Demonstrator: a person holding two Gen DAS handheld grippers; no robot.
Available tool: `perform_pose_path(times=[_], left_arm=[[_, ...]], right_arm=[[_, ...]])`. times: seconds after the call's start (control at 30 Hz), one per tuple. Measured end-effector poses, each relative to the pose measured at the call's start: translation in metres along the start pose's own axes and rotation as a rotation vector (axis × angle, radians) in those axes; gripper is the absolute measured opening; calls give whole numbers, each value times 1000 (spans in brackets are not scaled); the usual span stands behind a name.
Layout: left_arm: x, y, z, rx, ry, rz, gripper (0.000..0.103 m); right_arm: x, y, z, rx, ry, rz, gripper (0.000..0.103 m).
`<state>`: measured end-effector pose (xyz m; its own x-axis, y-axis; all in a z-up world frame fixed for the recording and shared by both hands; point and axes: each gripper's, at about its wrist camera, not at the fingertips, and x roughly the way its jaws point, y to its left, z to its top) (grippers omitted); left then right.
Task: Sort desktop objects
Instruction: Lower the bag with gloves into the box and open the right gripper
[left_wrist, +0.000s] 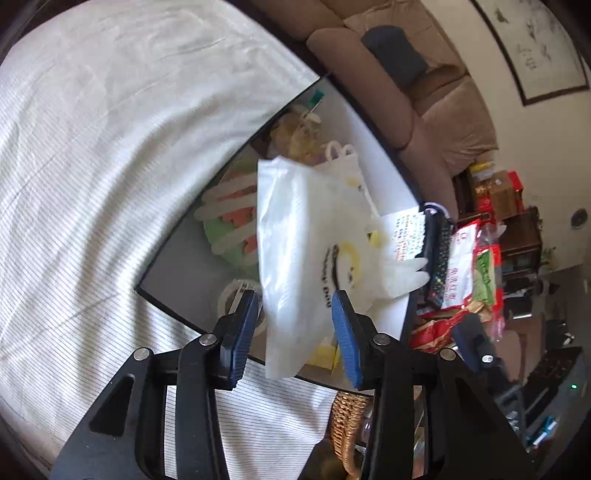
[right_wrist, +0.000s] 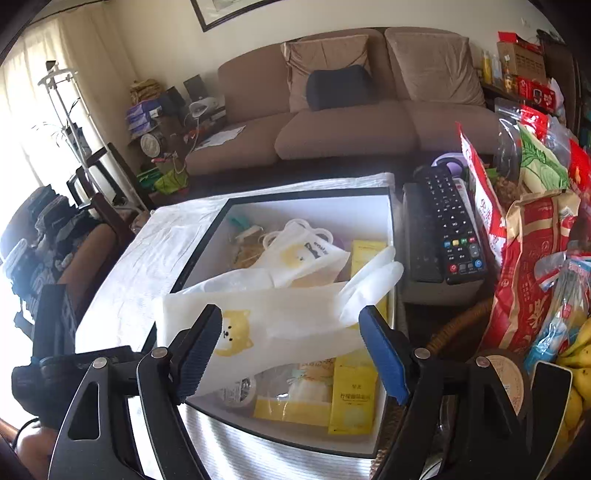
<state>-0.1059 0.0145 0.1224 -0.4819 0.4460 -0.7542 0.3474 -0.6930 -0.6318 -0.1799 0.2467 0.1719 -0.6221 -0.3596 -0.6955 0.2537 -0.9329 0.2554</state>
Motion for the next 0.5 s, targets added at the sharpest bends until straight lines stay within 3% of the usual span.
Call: perform_pose_path(times=[0.07, 0.13, 0.2, 0.3, 0.33, 0.5], left_arm=[[-20, -7, 12, 65, -60, 7, 50], [-32, -15, 25, 153, -111, 20, 51], [-33, -20, 34, 218, -98, 34, 51], [-35, -12, 46, 208, -103, 32, 51], [-34, -9, 48, 212, -97, 31, 51], [-26, 6, 47, 283, -18, 26, 51]], right_arm=[[8, 2, -3, 19, 23, 38, 80], [21, 3, -7, 65, 53, 101, 79], [42, 1, -8, 143, 96, 190, 80], [75, 5, -13, 254, 167, 304, 79], [85, 15, -15, 223, 193, 277, 79], [141, 77, -27, -85, 394, -36, 78]])
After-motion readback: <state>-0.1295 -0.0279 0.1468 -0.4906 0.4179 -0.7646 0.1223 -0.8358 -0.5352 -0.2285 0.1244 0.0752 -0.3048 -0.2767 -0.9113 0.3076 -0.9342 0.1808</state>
